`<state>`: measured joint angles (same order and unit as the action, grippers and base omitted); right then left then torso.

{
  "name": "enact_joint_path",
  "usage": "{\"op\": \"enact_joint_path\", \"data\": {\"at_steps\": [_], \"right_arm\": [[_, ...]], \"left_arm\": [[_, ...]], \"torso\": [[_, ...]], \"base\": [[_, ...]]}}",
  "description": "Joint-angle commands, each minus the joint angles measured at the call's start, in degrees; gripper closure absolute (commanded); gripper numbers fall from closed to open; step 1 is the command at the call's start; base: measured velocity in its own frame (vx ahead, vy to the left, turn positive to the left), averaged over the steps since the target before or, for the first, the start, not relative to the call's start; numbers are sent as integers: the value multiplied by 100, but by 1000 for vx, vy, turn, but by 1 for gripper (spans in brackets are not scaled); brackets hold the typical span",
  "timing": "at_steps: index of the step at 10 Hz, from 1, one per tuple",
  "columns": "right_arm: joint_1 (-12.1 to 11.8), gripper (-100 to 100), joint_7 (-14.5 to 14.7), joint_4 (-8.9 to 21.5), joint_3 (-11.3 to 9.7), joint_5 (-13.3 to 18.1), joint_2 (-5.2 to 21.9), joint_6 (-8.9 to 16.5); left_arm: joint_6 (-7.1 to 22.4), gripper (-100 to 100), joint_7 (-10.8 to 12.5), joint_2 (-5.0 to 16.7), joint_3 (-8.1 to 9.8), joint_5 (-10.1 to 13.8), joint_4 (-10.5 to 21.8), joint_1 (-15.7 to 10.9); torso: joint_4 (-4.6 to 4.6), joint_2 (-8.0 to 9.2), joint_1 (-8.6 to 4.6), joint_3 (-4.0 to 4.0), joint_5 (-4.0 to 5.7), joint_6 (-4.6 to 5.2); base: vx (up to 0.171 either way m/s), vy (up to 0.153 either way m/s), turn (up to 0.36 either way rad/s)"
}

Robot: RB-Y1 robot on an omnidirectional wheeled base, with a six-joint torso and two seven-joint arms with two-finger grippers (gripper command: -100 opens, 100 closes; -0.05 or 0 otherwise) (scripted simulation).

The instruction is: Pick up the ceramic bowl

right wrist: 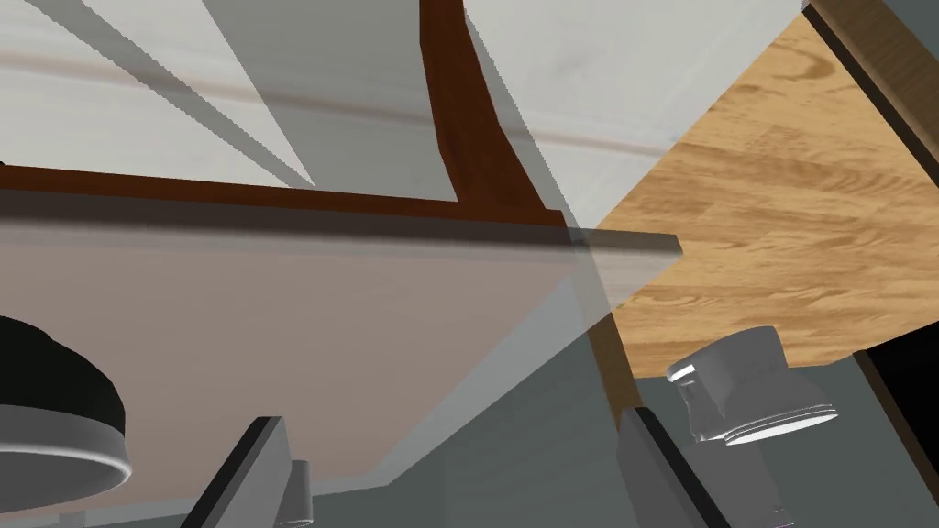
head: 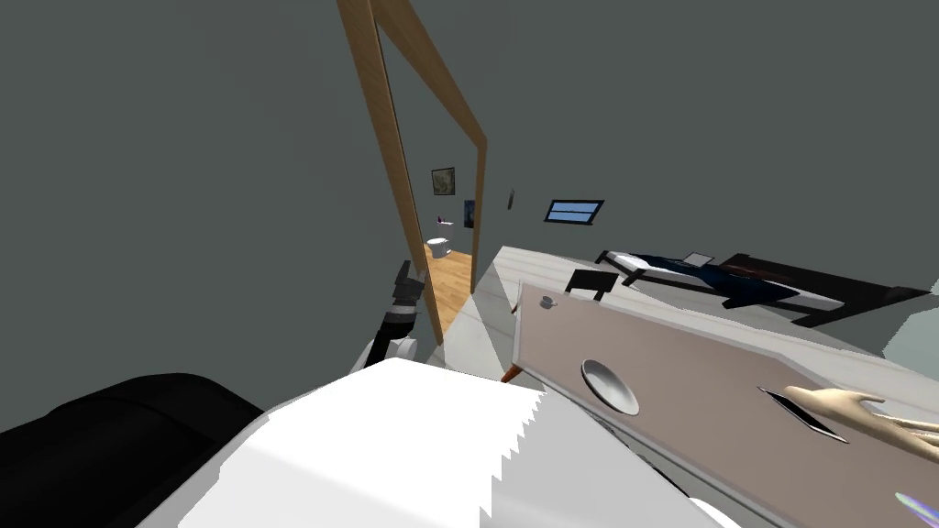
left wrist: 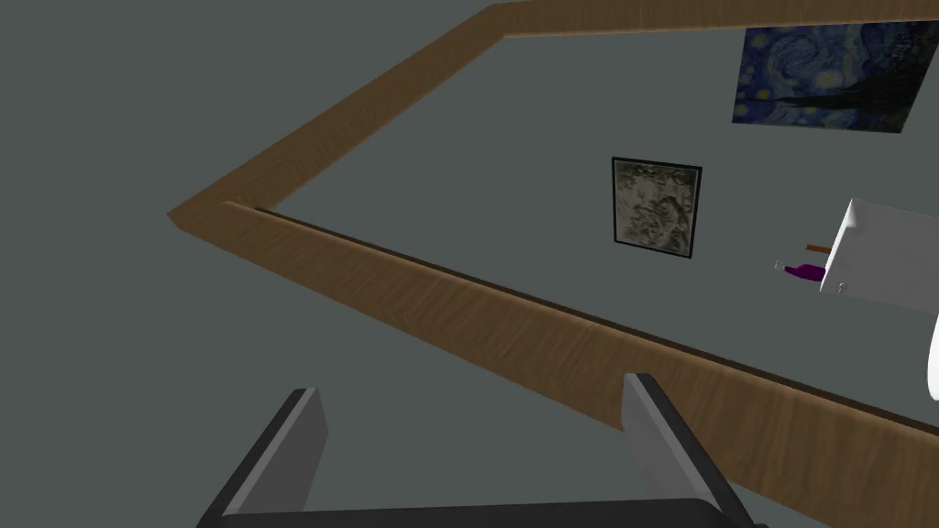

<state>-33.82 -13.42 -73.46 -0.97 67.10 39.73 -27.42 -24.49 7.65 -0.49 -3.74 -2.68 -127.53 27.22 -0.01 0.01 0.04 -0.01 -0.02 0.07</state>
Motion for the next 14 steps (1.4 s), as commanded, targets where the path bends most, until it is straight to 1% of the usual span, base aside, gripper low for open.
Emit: {"op": "enact_joint_path", "data": {"at_steps": [1, 2, 3, 4, 5, 7, 8, 9, 10, 11, 12, 13, 14], "right_arm": [[-70, -100, -74, -62, -56, 187, 26, 96], [-55, -100, -92, 260, -64, 405, 134, 126], [-55, -100, -92, 260, -64, 536, 134, 126], [-35, -100, -109, 398, -68, 770, 236, 156], [-35, -100, -109, 567, -68, 873, 236, 156], [-35, -100, -109, 574, -68, 873, 236, 156], [-11, -100, -125, 798, -71, 1171, 330, 184], [-11, -100, -125, 878, -71, 1198, 330, 184], [17, -100, -139, 1134, -72, 1420, 419, 210], [17, -100, -139, 1170, -72, 1509, 419, 210], [50, -100, -151, 1341, -72, 1743, 500, 234], [50, -100, -151, 1447, -72, 1807, 500, 234], [86, -100, -161, 1680, -70, 2021, 572, 255]], "left_arm": [[0, 0, 0, 0, 0, 0, 0, 0], [0, 0, 0, 0, 0, 0, 0, 0], [0, 0, 0, 0, 0, 0, 0, -1], [0, 0, 0, 0, 0, 0, 0, 0], [0, 0, 0, 0, 0, 0, 0, 0], [0, 0, 0, 0, 0, 0, 0, 0], [0, 0, 0, 0, 0, 0, 0, 0], [0, 0, 0, 0, 0, 0, 0, -1], [0, 0, 0, 0, 0, 0, 0, 0], [0, 0, 0, 0, 0, 0, 0, 0], [0, 0, 0, 0, 1, 0, 0, 1], [0, 0, 0, 0, 0, 0, 0, 0], [0, 0, 0, 0, 1, 0, 0, 1]], "torso": [[0, 0, 0, 0, 0, 0], [0, 4, -4, -2, 0, 3], [-1, 3, -1, -2, 0, -3], [0, 2, -3, -1, 0, 1], [0, -1, -1, 0, 0, -2], [0, 2, -4, -1, 1, 2], [-1, 5, -6, -3, 1, 2], [-1, 2, -4, -1, 0, -4], [0, -1, -7, 1, 1, 2], [1, -8, -8, 4, 1, -2], [2, -5, -7, 3, 1, 3], [1, -7, -9, 4, 2, -1], [1, -5, -10, 3, 2, 2]], "base": [[7, 5, -4], [11, 18, 213], [12, 15, 120], [20, 22, 190], [22, 18, 105], [5, 3, -2], [10, 13, 223], [22, 4, 117], [39, 4, 161], [34, 2, 100], [32, -4, 151], [28, -6, 101], [42, -4, 149]]}}
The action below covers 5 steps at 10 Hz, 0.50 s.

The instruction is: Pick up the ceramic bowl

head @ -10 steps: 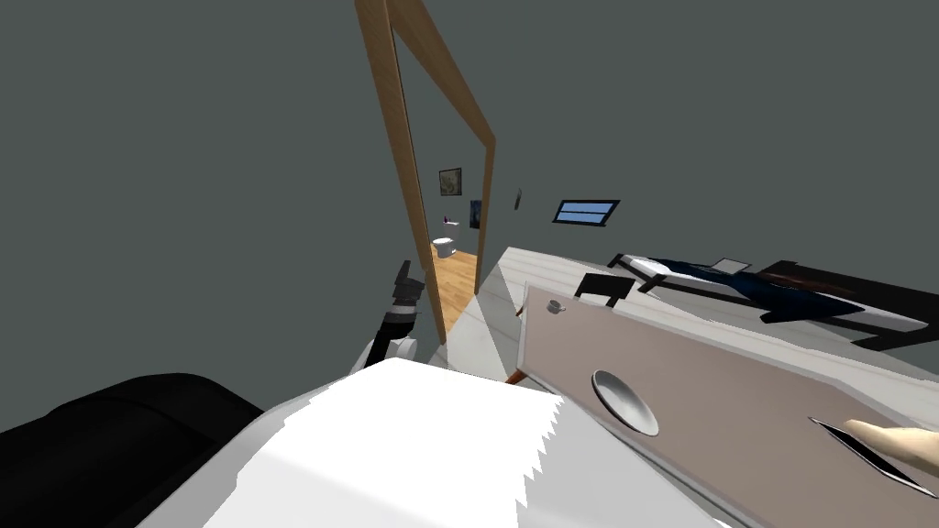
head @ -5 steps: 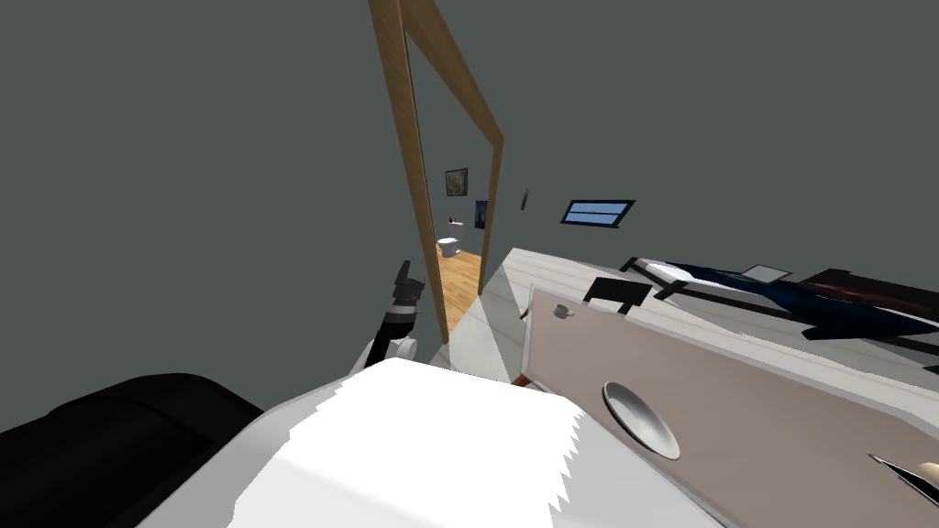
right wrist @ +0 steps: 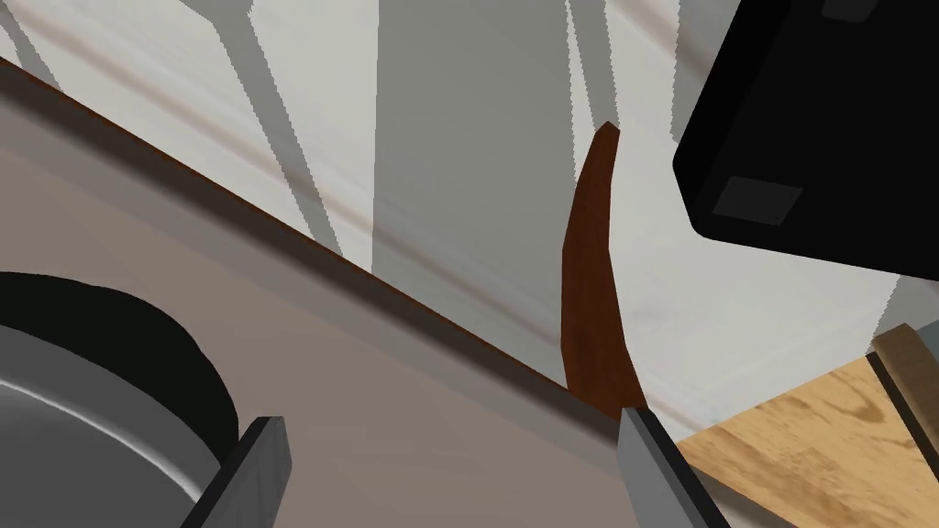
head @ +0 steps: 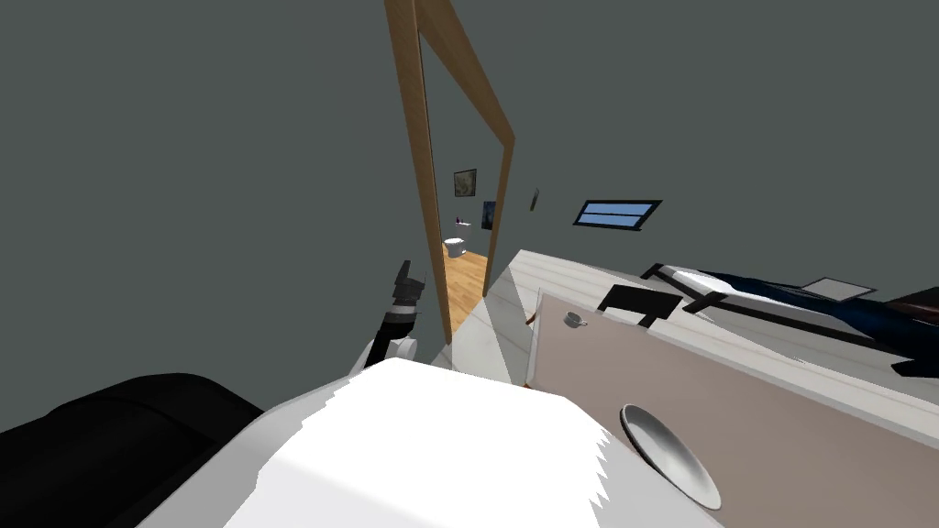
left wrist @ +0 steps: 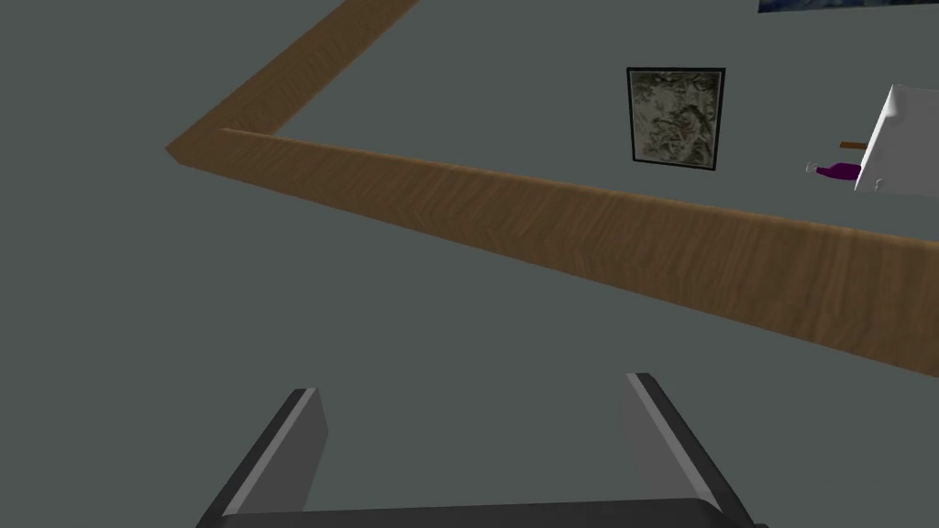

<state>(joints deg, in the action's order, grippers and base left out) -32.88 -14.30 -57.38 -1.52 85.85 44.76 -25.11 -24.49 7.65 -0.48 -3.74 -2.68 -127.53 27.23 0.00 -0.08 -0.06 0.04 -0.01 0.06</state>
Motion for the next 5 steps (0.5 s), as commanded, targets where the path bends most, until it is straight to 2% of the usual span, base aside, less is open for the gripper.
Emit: {"op": "enact_joint_path", "data": {"at_steps": [1, 2, 3, 4, 5], "right_arm": [[-7, -100, -73, 100, -16, 213, 69, 24], [31, -100, -81, 343, -13, 410, 130, 42], [31, -100, -81, 343, -13, 478, 130, 42], [71, -100, -88, 567, -10, 651, 179, 57], [71, -100, -88, 567, -10, 726, 179, 57]], "left_arm": [[0, 0, 0, 0, 0, 0, 0, 0], [0, 0, 0, 0, 0, 0, 0, 0], [0, 0, 0, 0, 0, 0, 0, 0], [0, 0, 0, 0, 0, 0, 0, 0], [0, 0, 0, 0, 0, 0, 0, 0]], "torso": [[0, 0, 0, 0, 0, 0], [0, 2, -1, 0, 0, 2], [0, 1, -3, 0, 1, 0], [0, 3, -3, -1, 1, 3], [0, 0, -2, 0, 0, 0]], "base": [[35, -10, 107], [34, -15, 149], [31, -17, 78], [42, -13, 143], [32, -15, 70]]}}
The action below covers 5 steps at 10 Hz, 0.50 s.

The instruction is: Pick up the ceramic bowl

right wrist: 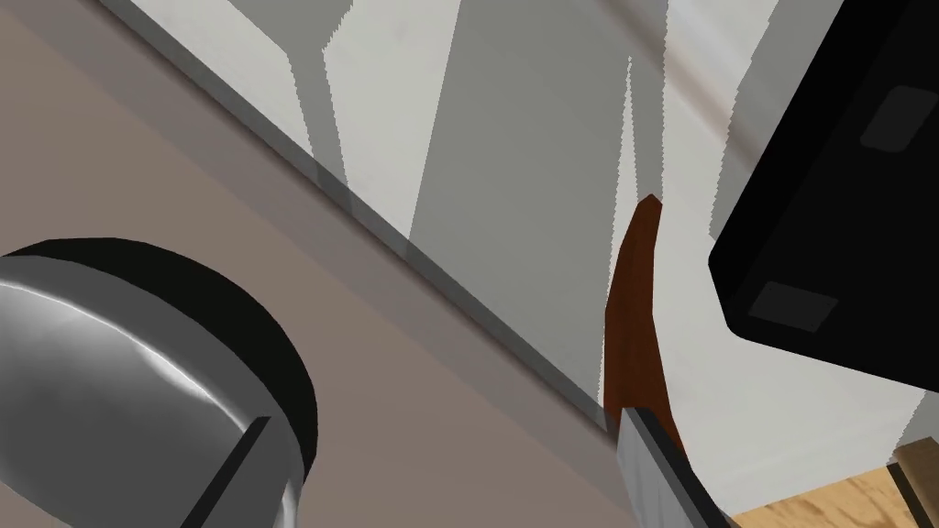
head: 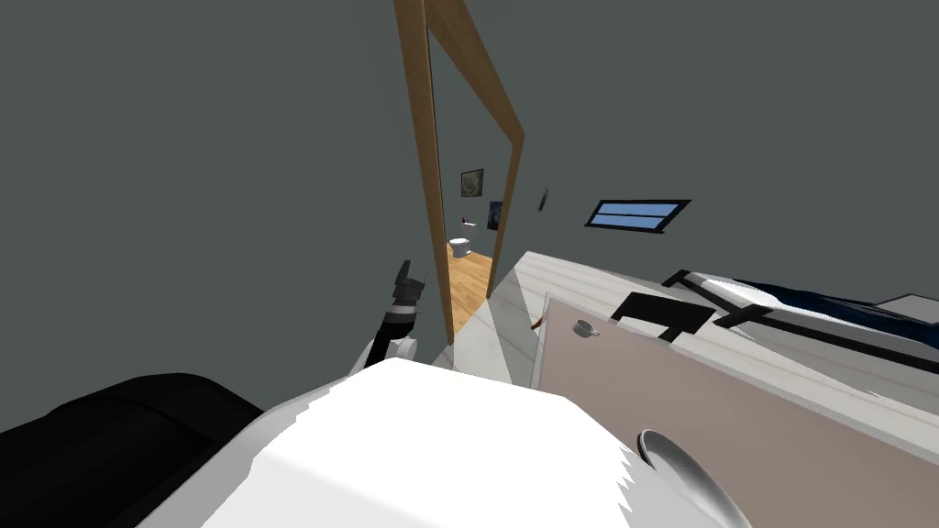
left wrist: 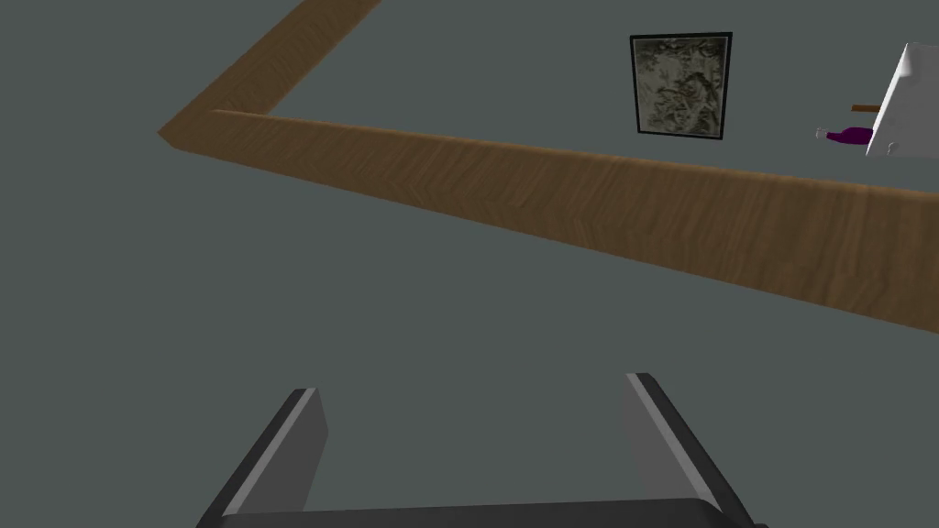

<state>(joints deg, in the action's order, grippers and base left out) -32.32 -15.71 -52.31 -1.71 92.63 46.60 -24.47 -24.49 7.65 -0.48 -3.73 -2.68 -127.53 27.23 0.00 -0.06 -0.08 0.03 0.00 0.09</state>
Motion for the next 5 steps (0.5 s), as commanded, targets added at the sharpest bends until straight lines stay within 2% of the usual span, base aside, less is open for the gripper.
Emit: {"op": "enact_joint_path", "data": {"at_steps": [1, 2, 3, 4, 5], "right_arm": [[55, -100, 48, 265, 13, 277, 33, 4], [55, -100, 48, 265, 13, 277, 33, 4], [97, -100, 44, 451, 14, 480, 59, 12], [97, -100, 44, 451, 14, 487, 59, 12], [139, -100, 41, 617, 15, 677, 74, 17]], "left_arm": [[0, 0, 0, 0, 0, 0, 0, 0], [0, 0, 0, 0, 0, 0, 0, 0], [0, 0, 0, 0, 0, 0, 0, 0], [0, 0, 0, 0, 0, 0, 0, 0], [0, 0, 0, 0, 0, 0, 0, 0]], "torso": [[0, 0, 0, 0, 0, 0], [0, 1, -1, -1, -1, -1], [-1, 1, -2, -1, 1, -1], [0, 0, -4, -1, 0, -1], [-1, 2, -2, -1, 1, 0]], "base": [[33, -16, 118], [30, -21, 66], [32, -26, 109], [26, -22, 70], [28, -18, 102]]}}
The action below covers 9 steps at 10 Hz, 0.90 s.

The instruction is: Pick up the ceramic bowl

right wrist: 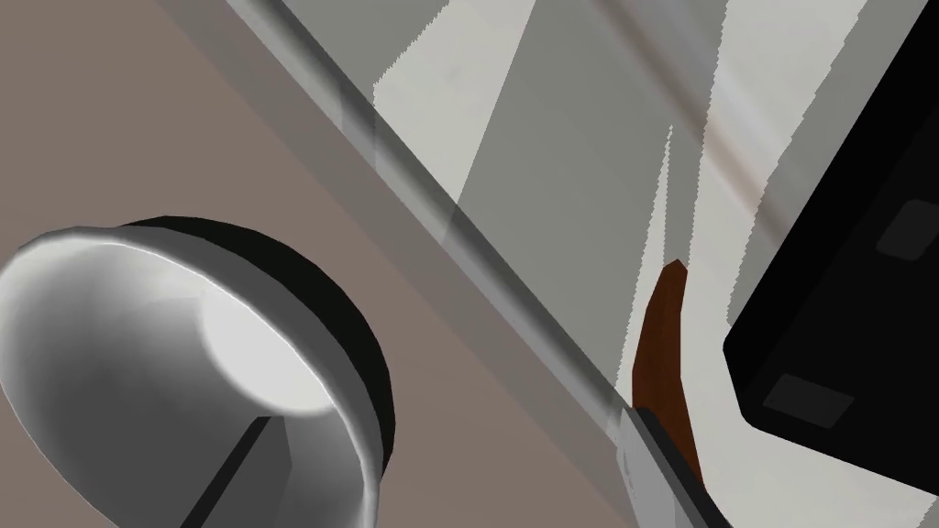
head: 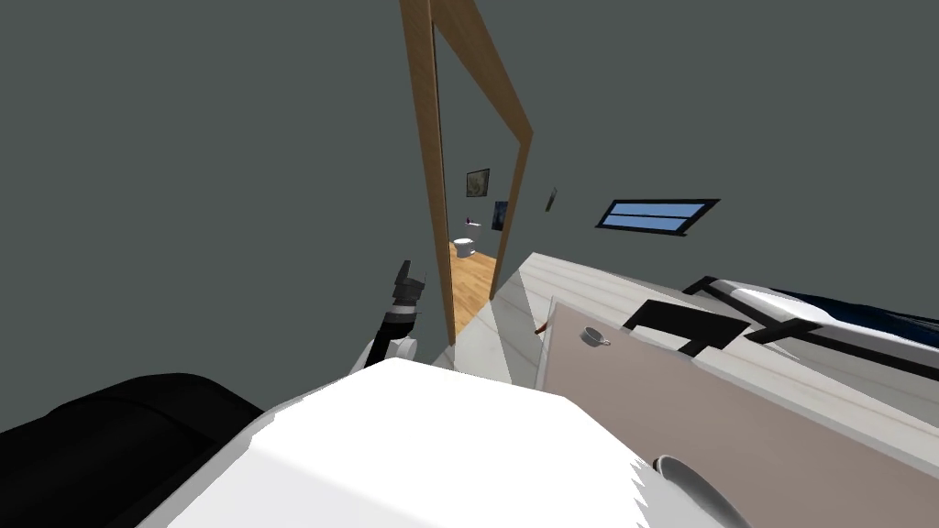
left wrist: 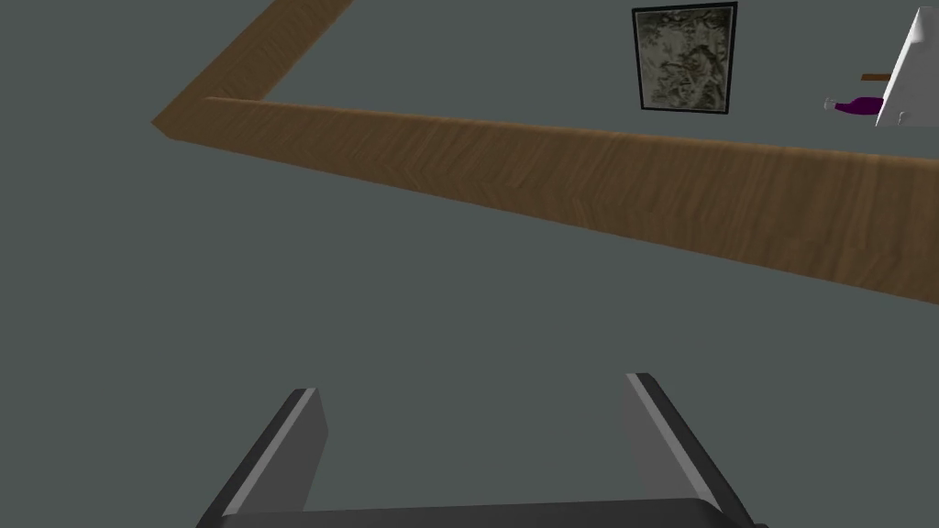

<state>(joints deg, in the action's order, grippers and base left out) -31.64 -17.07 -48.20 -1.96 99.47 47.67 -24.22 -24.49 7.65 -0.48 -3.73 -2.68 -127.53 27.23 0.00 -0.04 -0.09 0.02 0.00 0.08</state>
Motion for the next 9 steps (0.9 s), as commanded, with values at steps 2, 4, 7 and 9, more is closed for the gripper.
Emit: {"op": "enact_joint_path", "data": {"at_steps": [2, 4, 7, 9], "right_arm": [[116, -100, 175, 351, 39, 160, -29, -6], [207, -100, 173, 569, 29, 420, -55, -8], [302, -100, 262, 712, 20, 483, -125, -19], [339, -100, 310, 829, -56, 459, -271, 140]], "left_arm": [[0, 0, 0, 0, 0, 0, 0, 0], [0, 0, 0, 0, 0, 0, 0, 0], [0, 0, 0, 0, 0, 0, 0, 1], [0, 0, 0, 0, 0, 0, 0, 0]], "torso": [[0, 1, 2, 0, 0, 3], [1, -4, -1, 2, 0, -1], [3, -11, -6, 7, 2, 2], [-1, 6, 7, -3, -1, 4]], "base": [[30, -15, 64], [47, -33, 141], [47, -32, 54], [10, -22, 18]]}}
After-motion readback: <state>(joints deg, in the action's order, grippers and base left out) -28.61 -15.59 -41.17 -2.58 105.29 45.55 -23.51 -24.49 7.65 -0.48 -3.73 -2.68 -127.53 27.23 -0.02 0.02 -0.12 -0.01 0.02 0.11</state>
